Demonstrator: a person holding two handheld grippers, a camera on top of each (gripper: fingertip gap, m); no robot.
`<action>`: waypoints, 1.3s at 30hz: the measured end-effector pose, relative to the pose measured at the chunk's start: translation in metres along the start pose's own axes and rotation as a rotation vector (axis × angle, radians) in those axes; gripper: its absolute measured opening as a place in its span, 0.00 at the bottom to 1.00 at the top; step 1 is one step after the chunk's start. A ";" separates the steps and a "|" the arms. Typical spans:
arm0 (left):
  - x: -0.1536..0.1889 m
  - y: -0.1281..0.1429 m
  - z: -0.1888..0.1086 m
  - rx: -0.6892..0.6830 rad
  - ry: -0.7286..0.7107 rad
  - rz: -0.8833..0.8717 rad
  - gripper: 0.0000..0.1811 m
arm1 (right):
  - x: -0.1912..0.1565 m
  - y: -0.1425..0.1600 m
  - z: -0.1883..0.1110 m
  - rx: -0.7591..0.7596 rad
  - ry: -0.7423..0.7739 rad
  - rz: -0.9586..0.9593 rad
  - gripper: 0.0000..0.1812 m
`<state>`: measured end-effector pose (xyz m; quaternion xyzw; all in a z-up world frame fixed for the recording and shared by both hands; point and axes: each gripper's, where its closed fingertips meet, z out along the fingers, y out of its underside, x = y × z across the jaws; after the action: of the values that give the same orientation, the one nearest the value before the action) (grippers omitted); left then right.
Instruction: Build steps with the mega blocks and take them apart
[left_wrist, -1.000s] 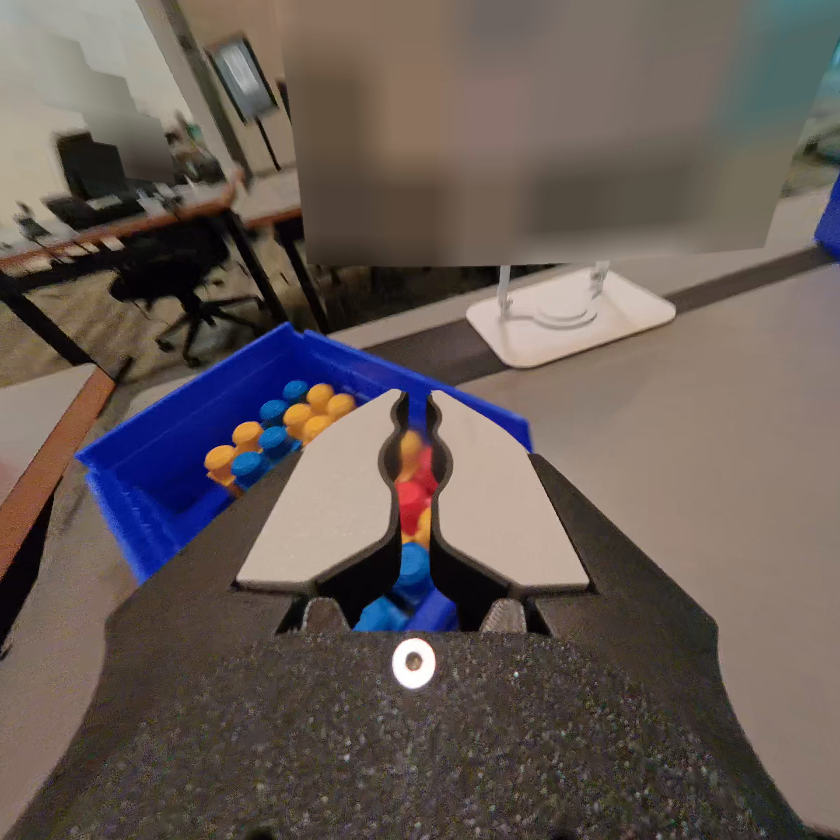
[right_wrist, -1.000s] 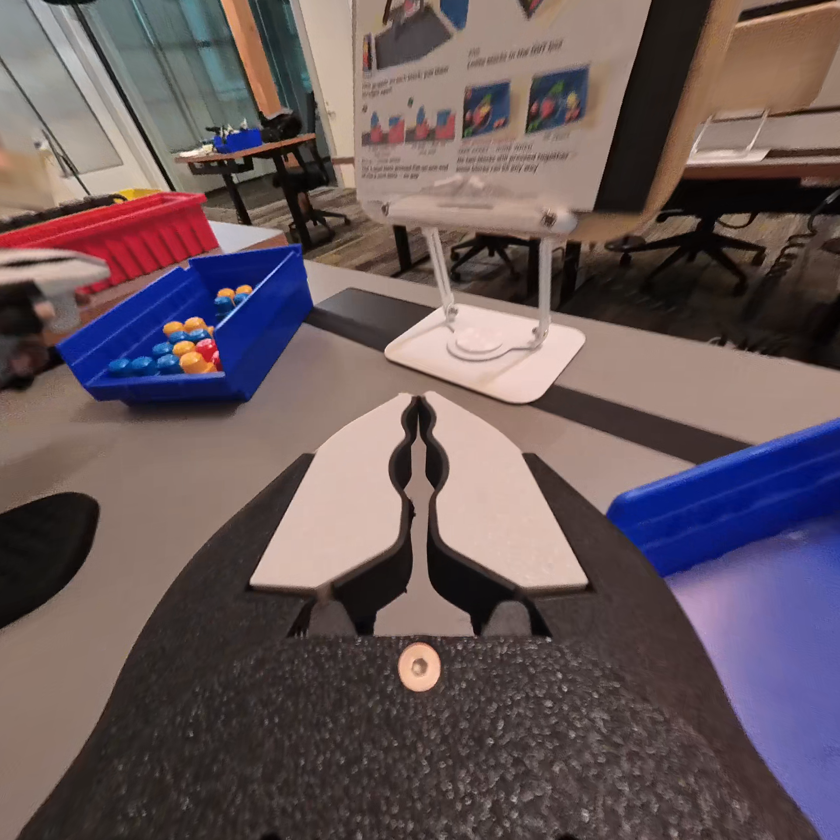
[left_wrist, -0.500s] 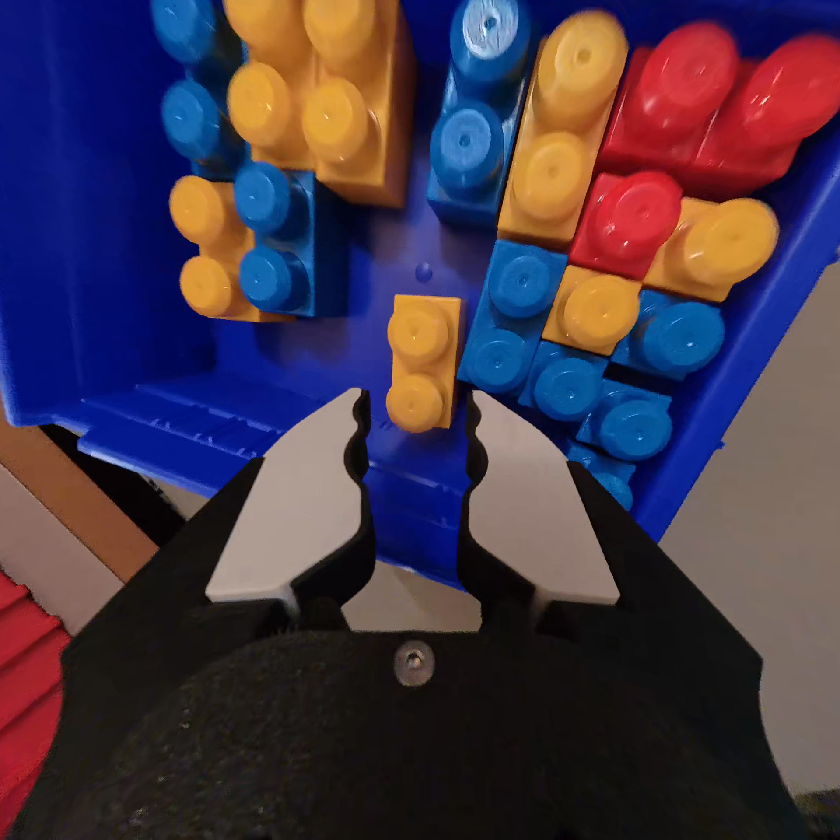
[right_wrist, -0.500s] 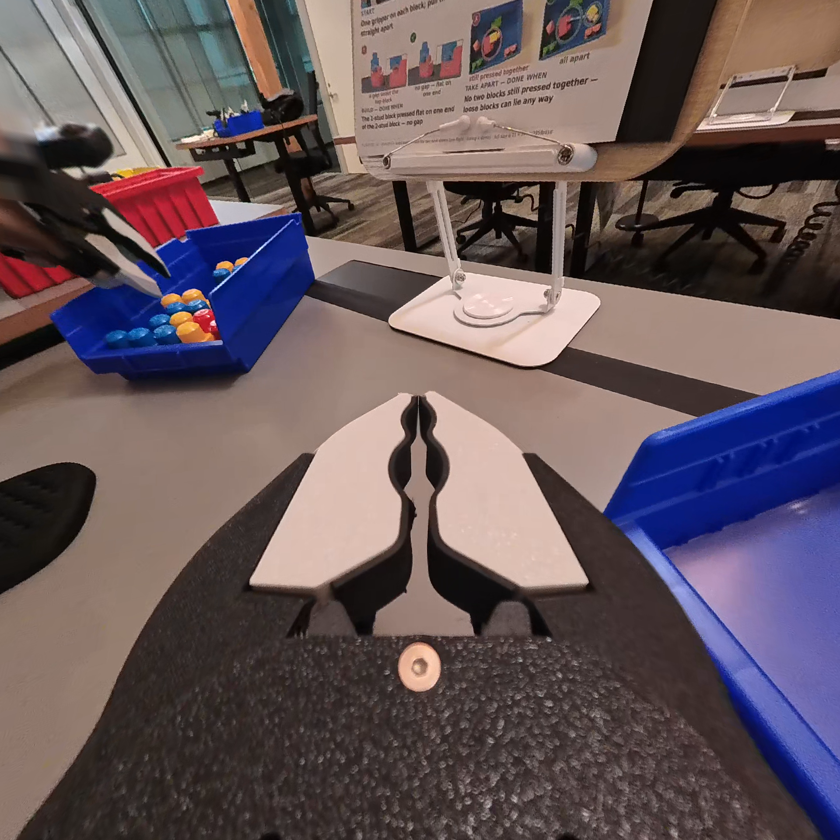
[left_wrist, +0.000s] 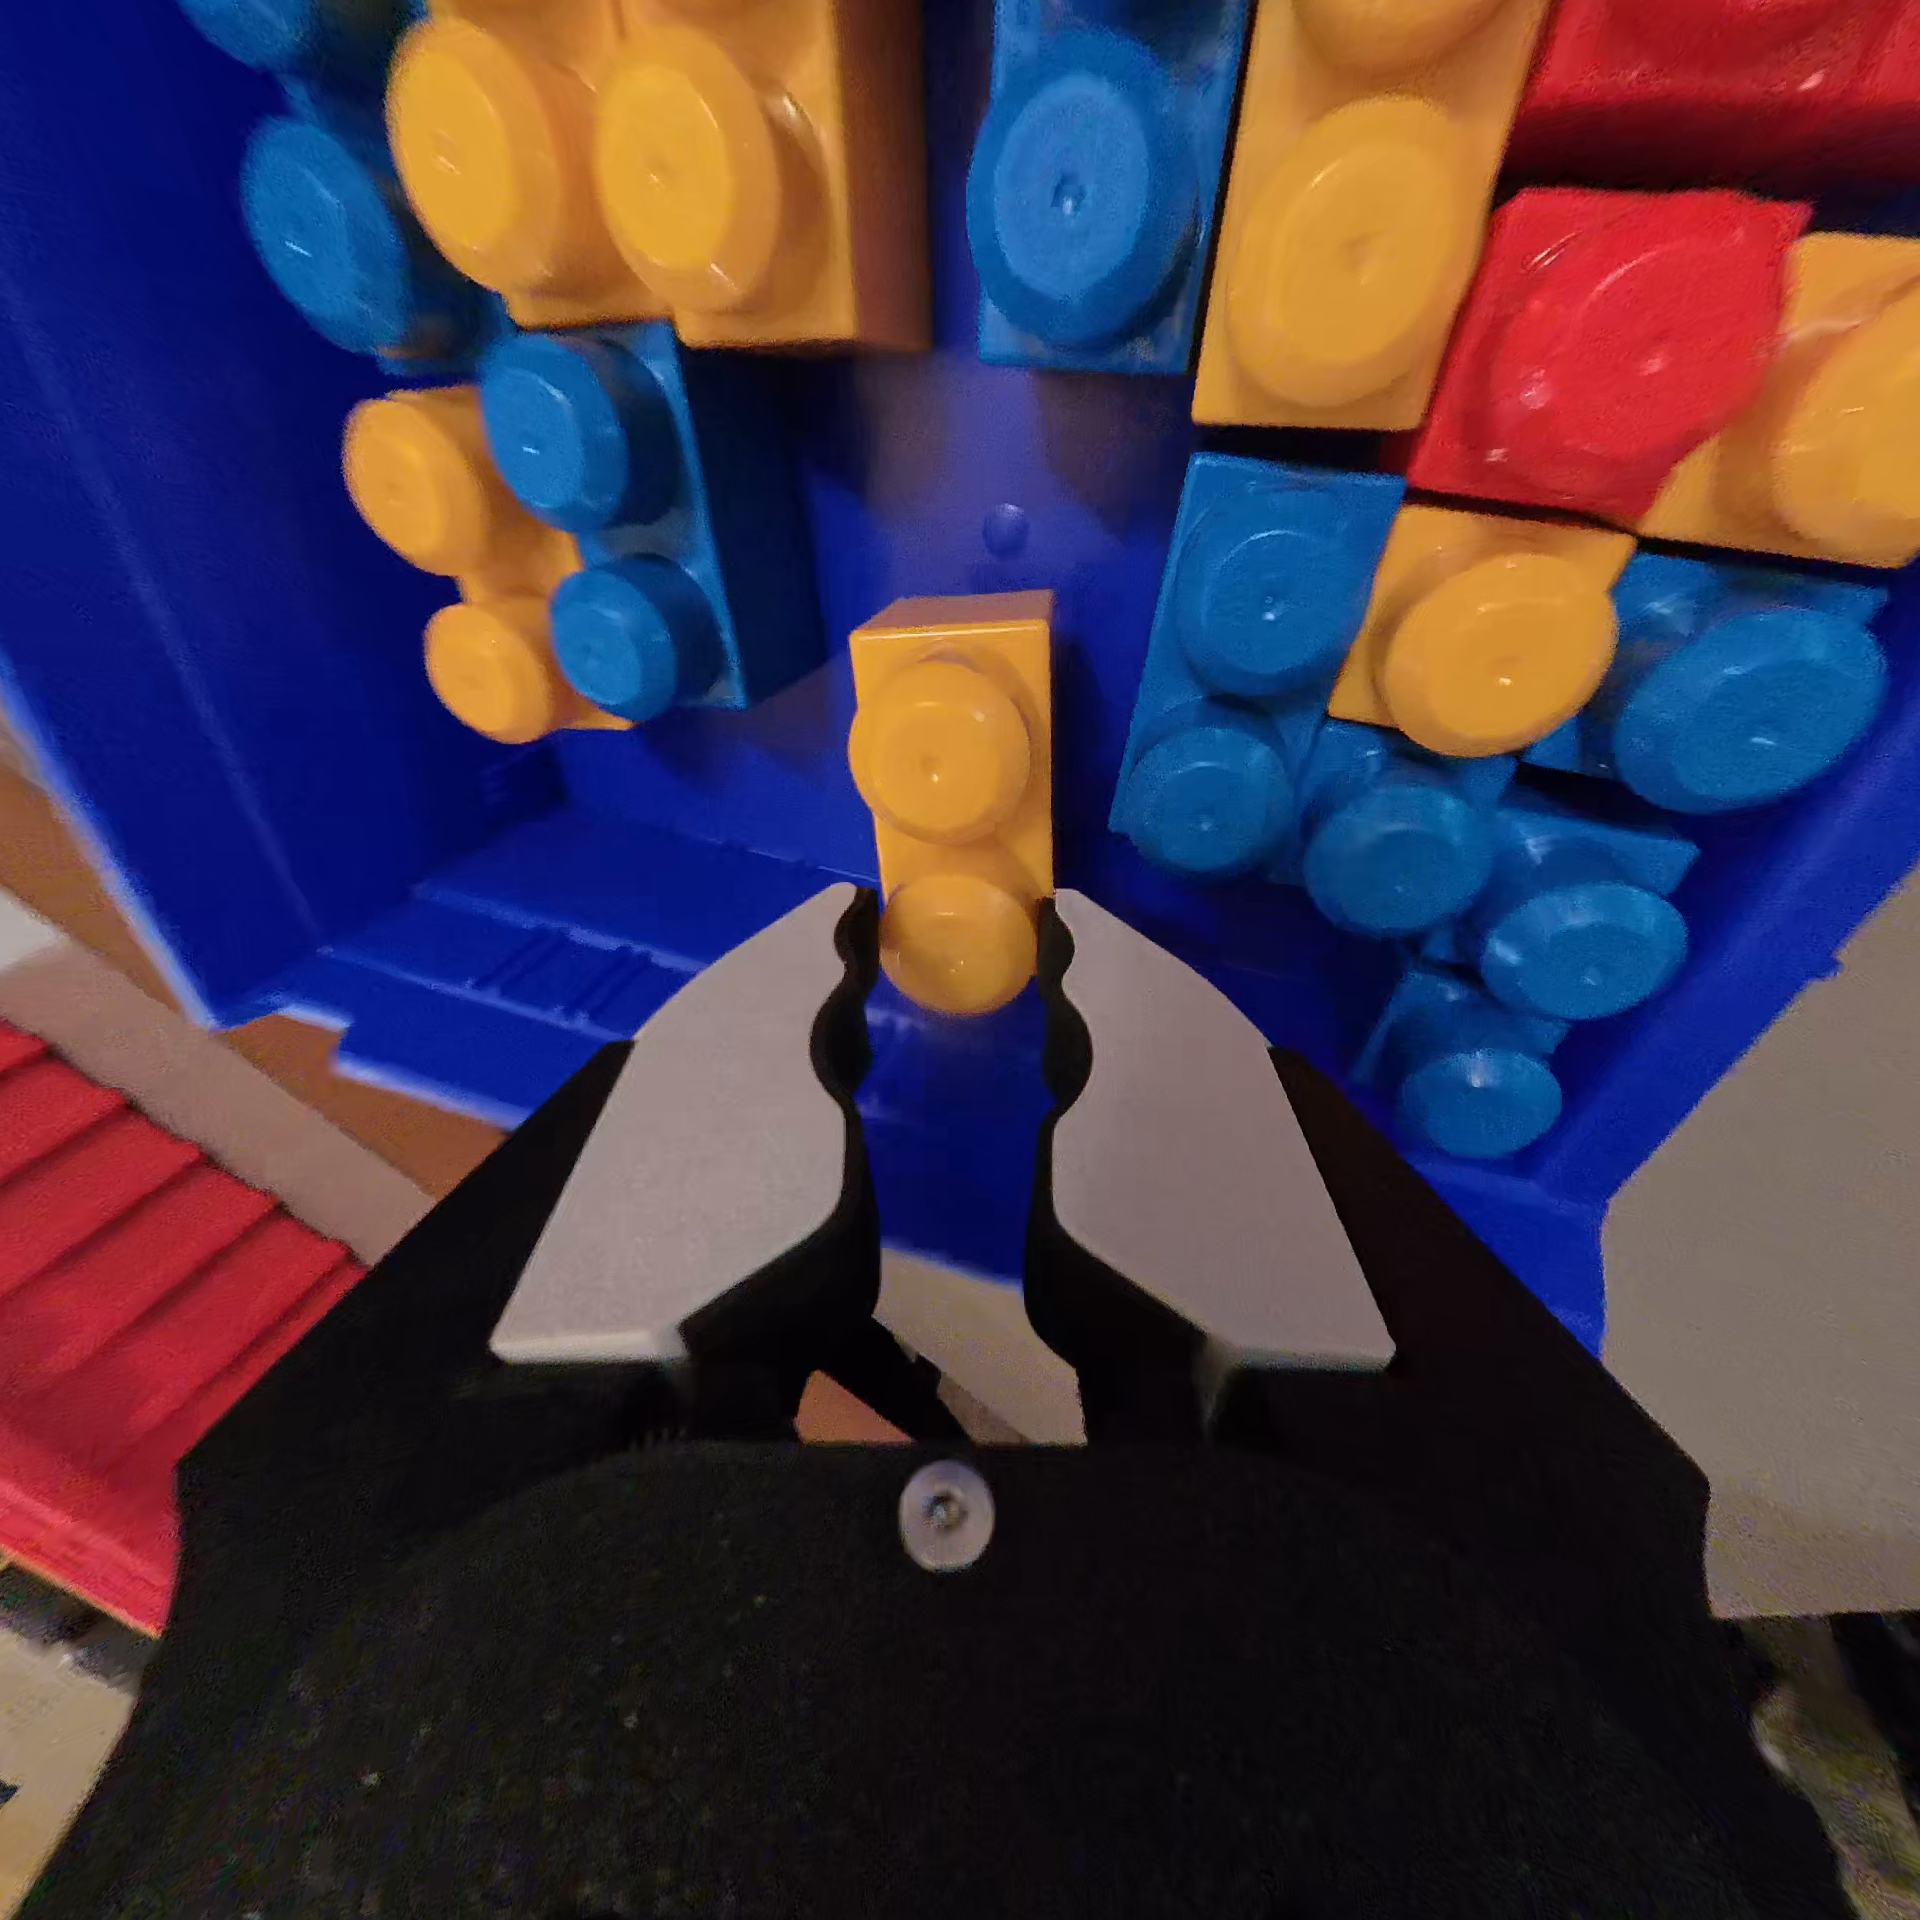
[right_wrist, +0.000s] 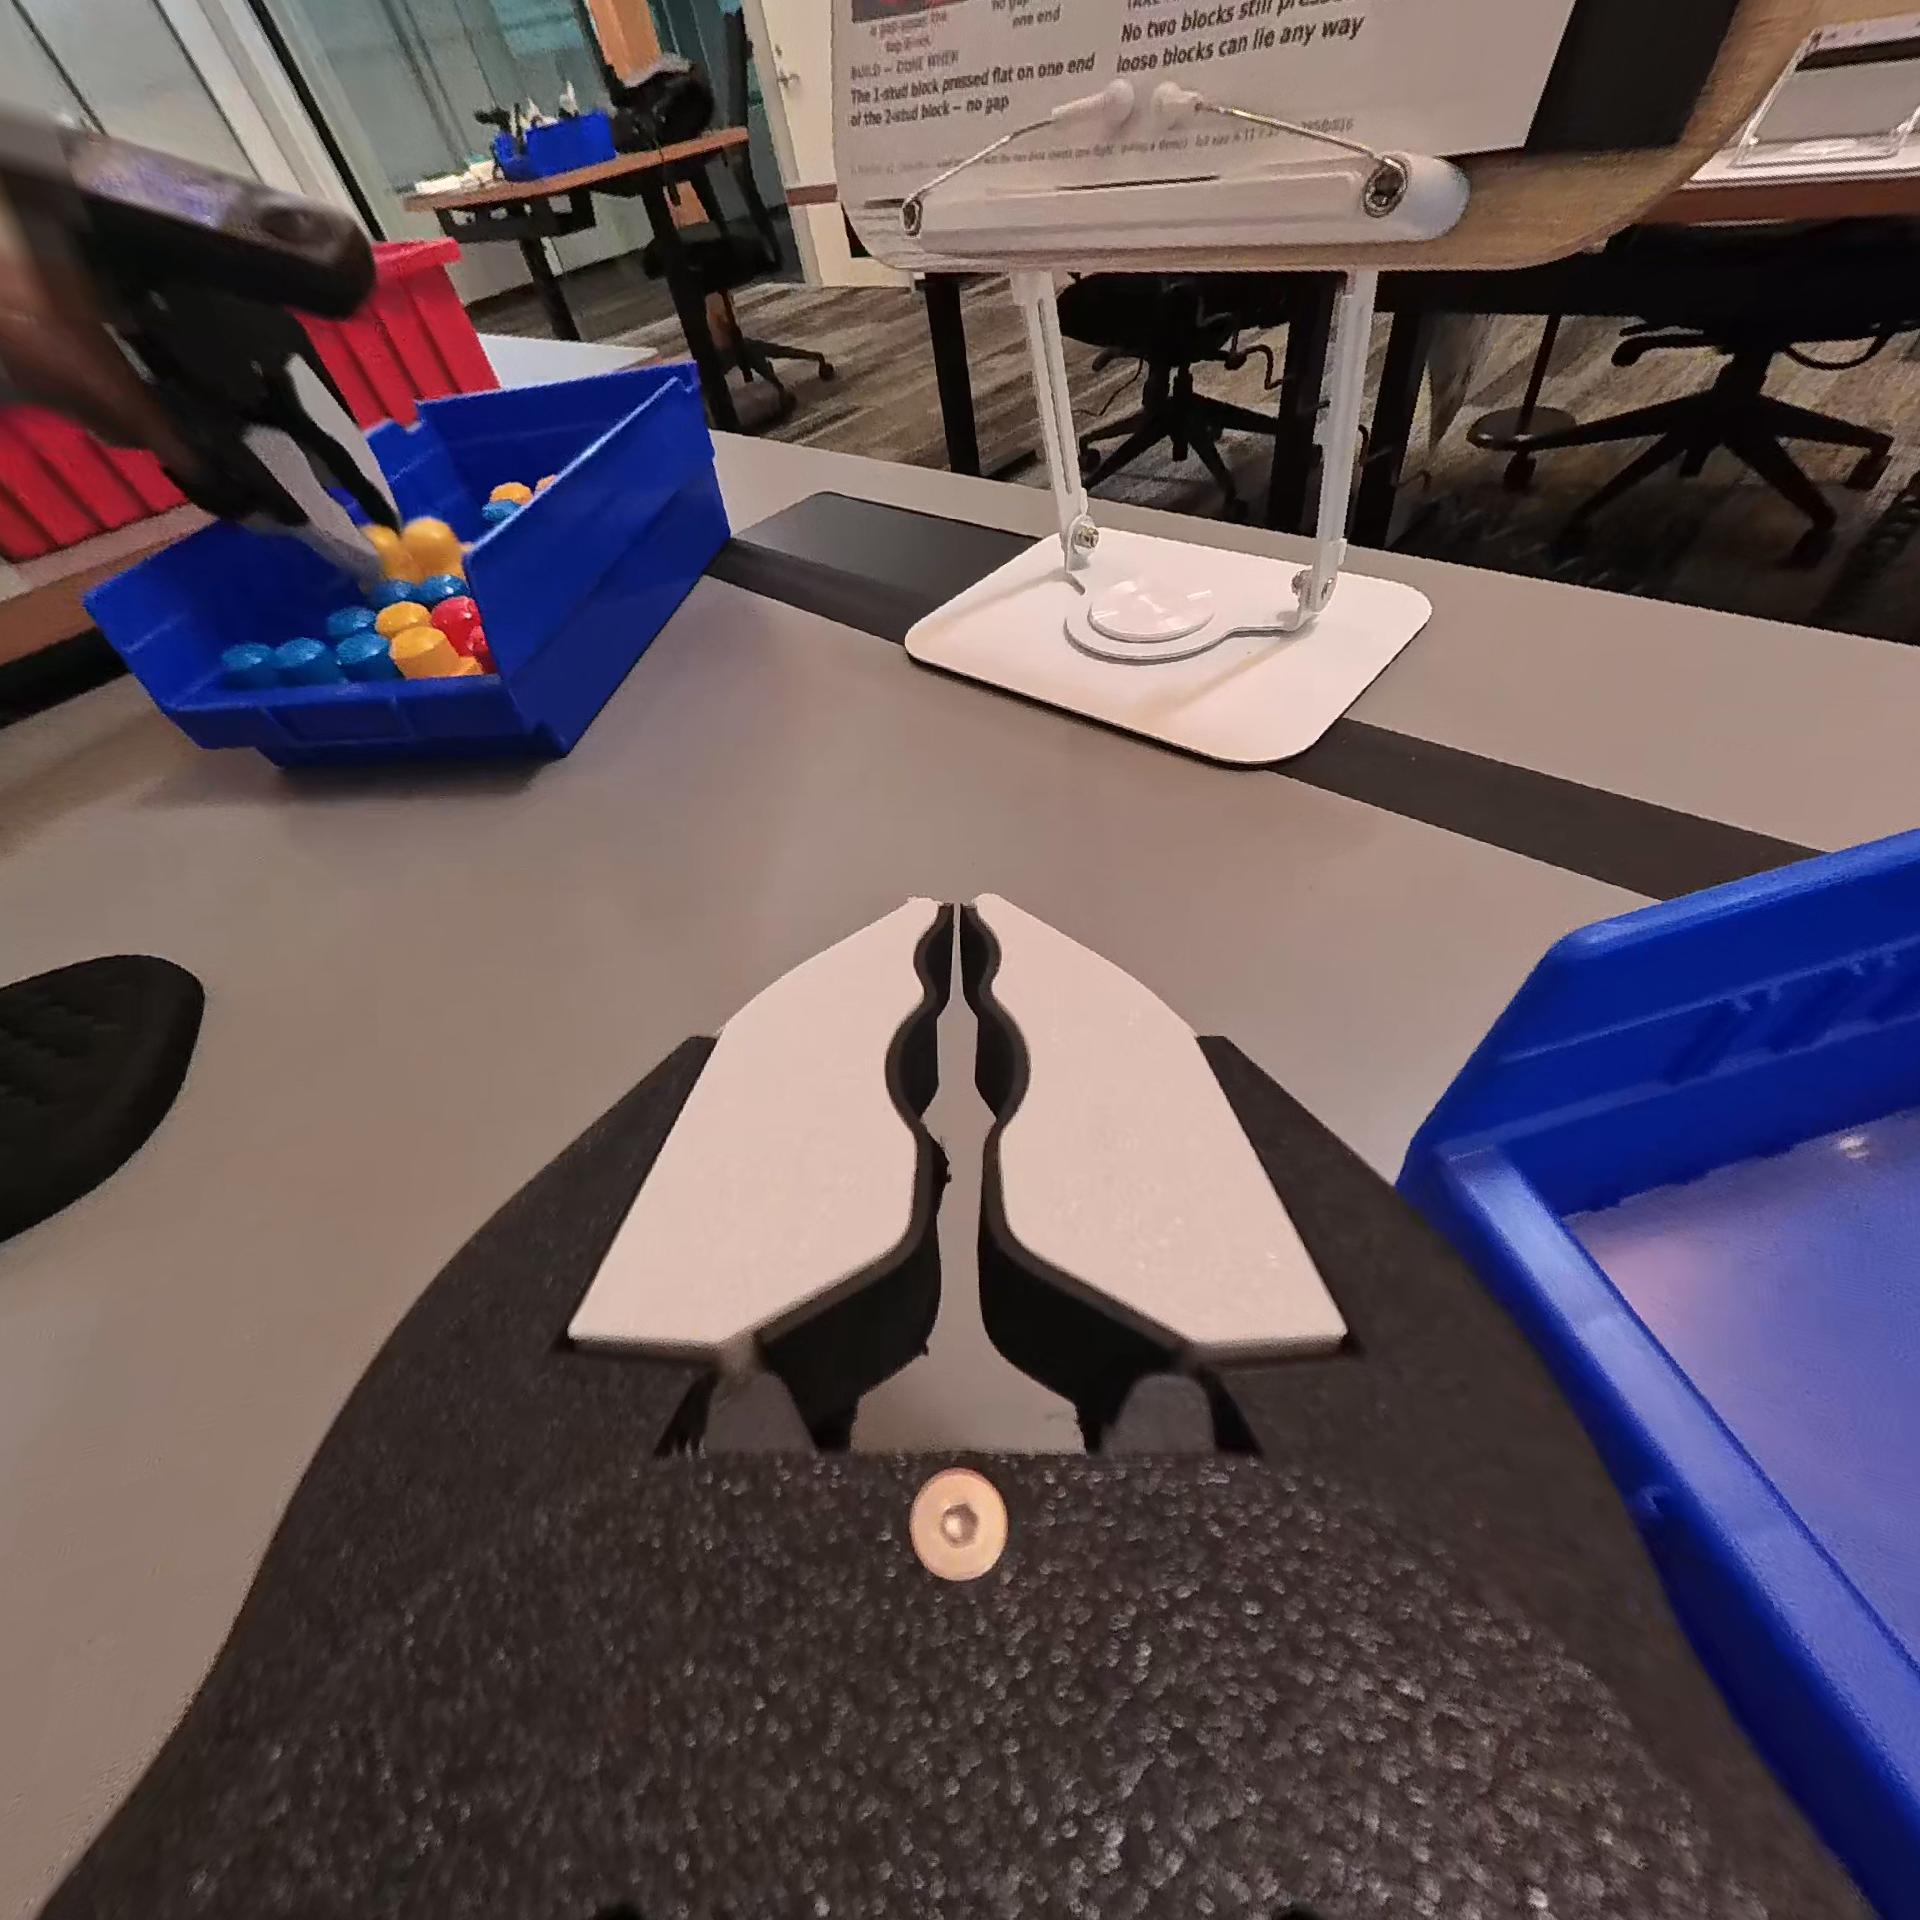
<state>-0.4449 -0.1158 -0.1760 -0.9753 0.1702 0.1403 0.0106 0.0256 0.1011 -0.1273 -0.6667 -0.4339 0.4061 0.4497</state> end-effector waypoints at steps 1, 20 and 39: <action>-0.001 -0.002 -0.011 0.023 -0.021 0.006 0.17 | 0.000 0.000 0.000 0.001 0.000 -0.004 0.00; 0.270 -0.141 -0.133 0.327 0.157 0.530 0.16 | -0.021 -0.002 -0.006 0.006 -0.025 -0.079 0.02; 0.405 -0.209 -0.096 0.332 0.263 0.700 0.16 | 0.004 0.007 -0.032 0.025 0.041 -0.023 0.02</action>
<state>0.0164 -0.0589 -0.2015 -0.8532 0.5119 -0.0200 0.0976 0.0580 0.0956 -0.1262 -0.6641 -0.4272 0.3926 0.4716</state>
